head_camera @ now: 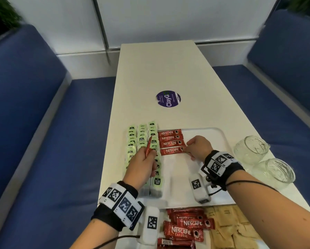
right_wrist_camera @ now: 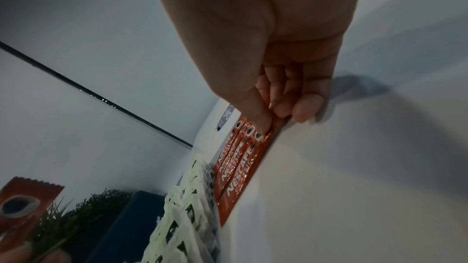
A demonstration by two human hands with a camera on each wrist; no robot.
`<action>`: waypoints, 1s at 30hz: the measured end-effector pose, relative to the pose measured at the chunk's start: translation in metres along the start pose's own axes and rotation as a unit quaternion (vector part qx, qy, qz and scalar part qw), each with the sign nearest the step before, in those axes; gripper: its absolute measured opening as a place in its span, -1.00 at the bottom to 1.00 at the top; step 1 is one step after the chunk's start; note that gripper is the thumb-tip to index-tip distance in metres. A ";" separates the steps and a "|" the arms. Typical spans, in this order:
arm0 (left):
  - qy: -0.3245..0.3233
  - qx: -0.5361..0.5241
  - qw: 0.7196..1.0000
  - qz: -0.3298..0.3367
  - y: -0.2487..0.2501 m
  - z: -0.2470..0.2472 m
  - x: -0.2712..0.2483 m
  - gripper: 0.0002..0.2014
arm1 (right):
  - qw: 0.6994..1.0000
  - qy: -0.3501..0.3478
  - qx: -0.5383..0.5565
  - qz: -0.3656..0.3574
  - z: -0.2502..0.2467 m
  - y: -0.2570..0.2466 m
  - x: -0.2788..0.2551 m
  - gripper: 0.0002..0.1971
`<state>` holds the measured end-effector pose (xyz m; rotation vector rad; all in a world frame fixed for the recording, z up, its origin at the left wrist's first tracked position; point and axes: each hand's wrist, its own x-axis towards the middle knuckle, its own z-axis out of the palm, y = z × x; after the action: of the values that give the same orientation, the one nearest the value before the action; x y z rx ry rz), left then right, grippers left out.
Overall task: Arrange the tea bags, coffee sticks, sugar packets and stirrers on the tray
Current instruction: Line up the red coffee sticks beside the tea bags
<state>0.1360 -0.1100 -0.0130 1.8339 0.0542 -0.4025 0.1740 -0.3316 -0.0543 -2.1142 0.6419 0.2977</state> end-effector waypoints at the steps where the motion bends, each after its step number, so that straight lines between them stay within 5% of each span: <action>1: 0.000 -0.006 1.000 -0.003 0.000 -0.001 0.000 -0.82 | 1.000 0.001 0.011 0.003 0.001 -0.001 0.002 -0.79; 14: -0.041 -0.116 0.992 -0.041 0.001 -0.001 -0.005 -0.77 | 0.998 0.026 0.056 -0.005 0.003 -0.006 0.002 -0.83; 19: -0.065 -0.124 0.987 -0.078 0.001 0.004 -0.003 -0.69 | 0.990 0.022 0.140 0.000 -0.002 0.002 -0.013 -0.66; 23: -0.078 -0.012 0.996 -0.035 0.005 0.015 -0.005 -0.71 | 0.976 -0.035 0.211 -0.033 -0.013 0.000 -0.046 -0.71; 27: -0.074 0.122 0.988 0.052 0.015 0.030 -0.013 -0.73 | 0.965 -0.136 0.220 -0.049 -0.018 -0.006 -0.082 -0.54; 30: -0.078 0.158 0.982 0.071 0.018 0.039 -0.016 -0.75 | 0.964 -0.145 0.214 -0.065 -0.015 -0.003 -0.094 -0.61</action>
<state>0.1157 -0.1492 -0.0012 2.0964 -0.2626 -0.4733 0.0964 -0.3114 -0.0029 -1.6477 0.3525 0.3515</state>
